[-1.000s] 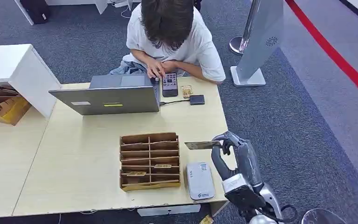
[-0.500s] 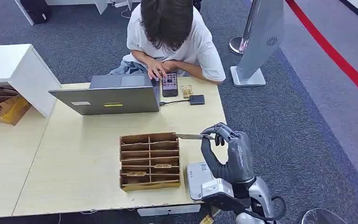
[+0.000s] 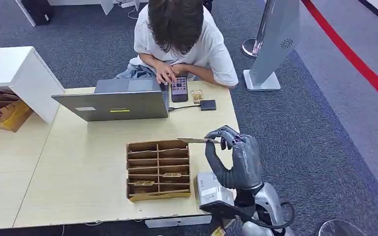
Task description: Pass the card to the sensor for recognition and then transmit it.
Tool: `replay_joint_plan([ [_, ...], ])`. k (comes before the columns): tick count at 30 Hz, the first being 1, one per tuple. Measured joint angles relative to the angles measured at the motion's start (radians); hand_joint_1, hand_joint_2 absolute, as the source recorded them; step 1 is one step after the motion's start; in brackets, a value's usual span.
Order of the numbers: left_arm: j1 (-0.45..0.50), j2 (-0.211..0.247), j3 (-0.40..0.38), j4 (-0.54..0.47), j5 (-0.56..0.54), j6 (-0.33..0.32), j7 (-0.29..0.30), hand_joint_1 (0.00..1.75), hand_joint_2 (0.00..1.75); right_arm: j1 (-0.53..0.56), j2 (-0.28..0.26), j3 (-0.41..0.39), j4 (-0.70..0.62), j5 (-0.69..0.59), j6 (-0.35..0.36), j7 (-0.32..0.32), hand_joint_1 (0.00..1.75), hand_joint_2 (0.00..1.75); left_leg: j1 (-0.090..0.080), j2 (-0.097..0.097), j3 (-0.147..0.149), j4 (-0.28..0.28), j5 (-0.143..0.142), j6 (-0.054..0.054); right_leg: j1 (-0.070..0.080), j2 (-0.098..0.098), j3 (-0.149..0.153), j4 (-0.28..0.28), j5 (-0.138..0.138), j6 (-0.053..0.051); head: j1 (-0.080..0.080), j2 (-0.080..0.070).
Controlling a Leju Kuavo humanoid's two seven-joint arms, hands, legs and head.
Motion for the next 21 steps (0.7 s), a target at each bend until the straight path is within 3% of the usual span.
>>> replay_joint_plan([
  [7,-0.017,-0.001,-0.001,0.0,-0.012,0.005,0.012,0.0,0.0,-0.053,0.027,0.024,0.044,0.138,-0.003,0.063,1.75,1.75,0.0,0.0,0.0,0.0,0.0,0.0,0.0,0.0,0.0,0.0,0.0,0.0,0.0,0.0],
  [21,-0.047,-0.001,-0.005,0.0,-0.052,0.009,0.028,0.0,0.0,-0.152,0.081,0.06,0.171,0.291,0.027,0.142,1.75,1.75,0.0,0.0,0.0,0.0,0.0,0.0,0.0,0.0,0.0,0.001,0.0,0.0,0.0,0.0],
])
